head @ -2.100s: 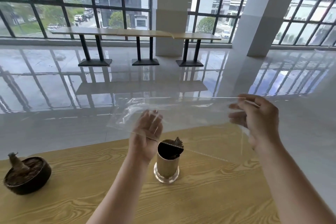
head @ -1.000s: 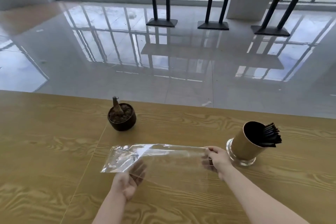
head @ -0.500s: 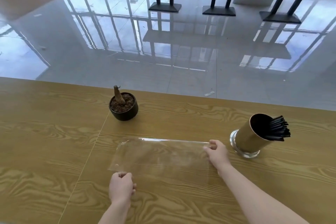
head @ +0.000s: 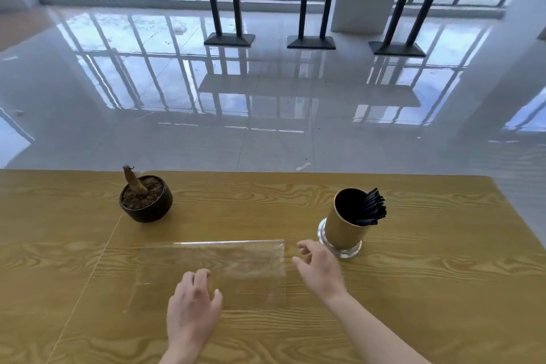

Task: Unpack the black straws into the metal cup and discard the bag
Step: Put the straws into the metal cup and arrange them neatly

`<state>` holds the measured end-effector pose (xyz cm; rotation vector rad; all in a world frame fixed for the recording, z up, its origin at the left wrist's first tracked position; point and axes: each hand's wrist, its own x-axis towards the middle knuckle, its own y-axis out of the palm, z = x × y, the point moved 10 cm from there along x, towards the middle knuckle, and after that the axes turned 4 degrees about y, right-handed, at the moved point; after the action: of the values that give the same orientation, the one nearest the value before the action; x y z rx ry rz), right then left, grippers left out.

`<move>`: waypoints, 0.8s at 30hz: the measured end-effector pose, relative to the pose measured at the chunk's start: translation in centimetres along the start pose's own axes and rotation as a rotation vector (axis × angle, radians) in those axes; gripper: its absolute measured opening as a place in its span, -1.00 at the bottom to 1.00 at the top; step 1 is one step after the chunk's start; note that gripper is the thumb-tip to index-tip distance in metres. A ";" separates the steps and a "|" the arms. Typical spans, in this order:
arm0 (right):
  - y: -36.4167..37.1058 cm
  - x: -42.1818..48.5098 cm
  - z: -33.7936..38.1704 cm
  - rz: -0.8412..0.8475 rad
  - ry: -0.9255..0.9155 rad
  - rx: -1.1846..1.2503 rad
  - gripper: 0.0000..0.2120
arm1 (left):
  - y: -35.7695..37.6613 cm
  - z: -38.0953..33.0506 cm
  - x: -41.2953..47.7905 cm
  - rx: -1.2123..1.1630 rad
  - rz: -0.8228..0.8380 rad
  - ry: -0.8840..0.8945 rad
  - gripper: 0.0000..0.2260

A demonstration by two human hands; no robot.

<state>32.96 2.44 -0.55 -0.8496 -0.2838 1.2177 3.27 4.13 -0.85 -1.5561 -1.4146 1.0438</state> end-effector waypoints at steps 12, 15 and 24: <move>-16.6 -3.5 -7.5 -0.426 0.053 0.363 -0.67 | -0.5 -23.9 1.8 -0.381 0.094 0.613 -0.65; -17.4 -1.1 -8.8 -0.362 0.151 0.462 -0.60 | -0.3 -28.8 2.2 -0.367 0.102 0.706 -0.55; -17.6 3.9 -9.6 -0.128 0.206 0.376 -0.42 | 2.7 -35.2 4.8 -0.117 0.083 0.695 -0.42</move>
<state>52.69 0.34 4.45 -0.6118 0.0576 1.0125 37.28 8.12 9.13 -1.8318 -0.9392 0.3873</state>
